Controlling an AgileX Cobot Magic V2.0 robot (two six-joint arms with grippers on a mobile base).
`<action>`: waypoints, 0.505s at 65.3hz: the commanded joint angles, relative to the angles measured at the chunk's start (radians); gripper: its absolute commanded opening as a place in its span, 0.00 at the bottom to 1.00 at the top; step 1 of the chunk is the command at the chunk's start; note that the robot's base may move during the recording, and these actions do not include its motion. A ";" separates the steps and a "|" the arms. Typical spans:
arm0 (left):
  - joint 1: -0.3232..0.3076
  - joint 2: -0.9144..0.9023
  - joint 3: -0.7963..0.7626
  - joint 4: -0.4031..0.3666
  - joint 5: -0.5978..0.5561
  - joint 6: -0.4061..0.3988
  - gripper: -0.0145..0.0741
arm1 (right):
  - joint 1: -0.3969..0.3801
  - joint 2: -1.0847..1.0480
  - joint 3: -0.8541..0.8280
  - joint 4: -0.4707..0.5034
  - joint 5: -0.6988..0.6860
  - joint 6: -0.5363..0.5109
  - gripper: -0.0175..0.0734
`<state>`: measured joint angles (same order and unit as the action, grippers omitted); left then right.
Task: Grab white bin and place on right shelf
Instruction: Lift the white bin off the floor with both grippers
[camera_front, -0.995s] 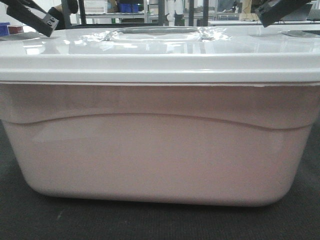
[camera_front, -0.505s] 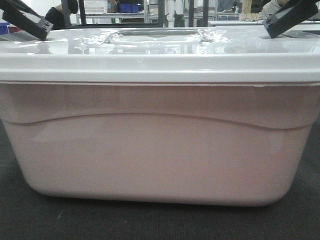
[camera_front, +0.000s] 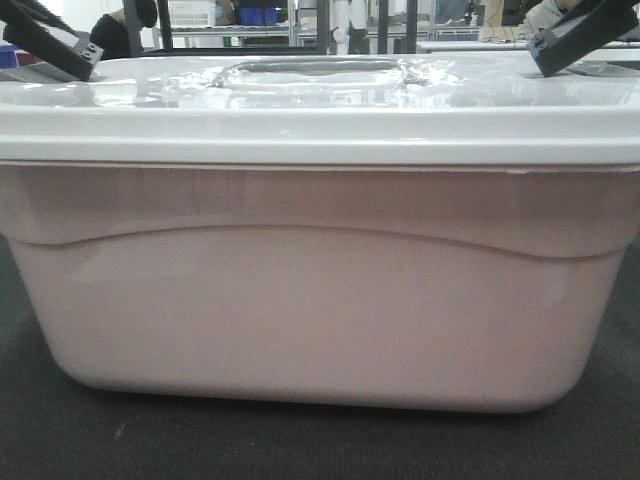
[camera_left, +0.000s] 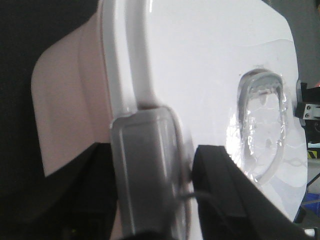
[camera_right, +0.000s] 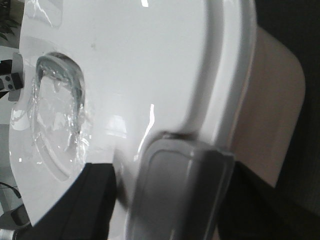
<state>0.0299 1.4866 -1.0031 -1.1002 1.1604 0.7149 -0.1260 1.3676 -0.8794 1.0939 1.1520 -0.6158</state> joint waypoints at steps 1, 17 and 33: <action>-0.021 -0.026 -0.026 -0.085 0.119 0.030 0.32 | 0.011 -0.034 -0.020 0.119 0.163 -0.023 0.50; -0.021 -0.028 -0.026 -0.129 0.156 0.065 0.33 | 0.011 -0.039 -0.023 0.126 0.174 -0.032 0.50; -0.021 -0.064 -0.026 -0.143 0.156 0.084 0.33 | 0.011 -0.080 -0.035 0.185 0.181 -0.093 0.50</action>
<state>0.0299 1.4803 -1.0031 -1.1388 1.1419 0.7583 -0.1277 1.3426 -0.8794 1.1025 1.1361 -0.6555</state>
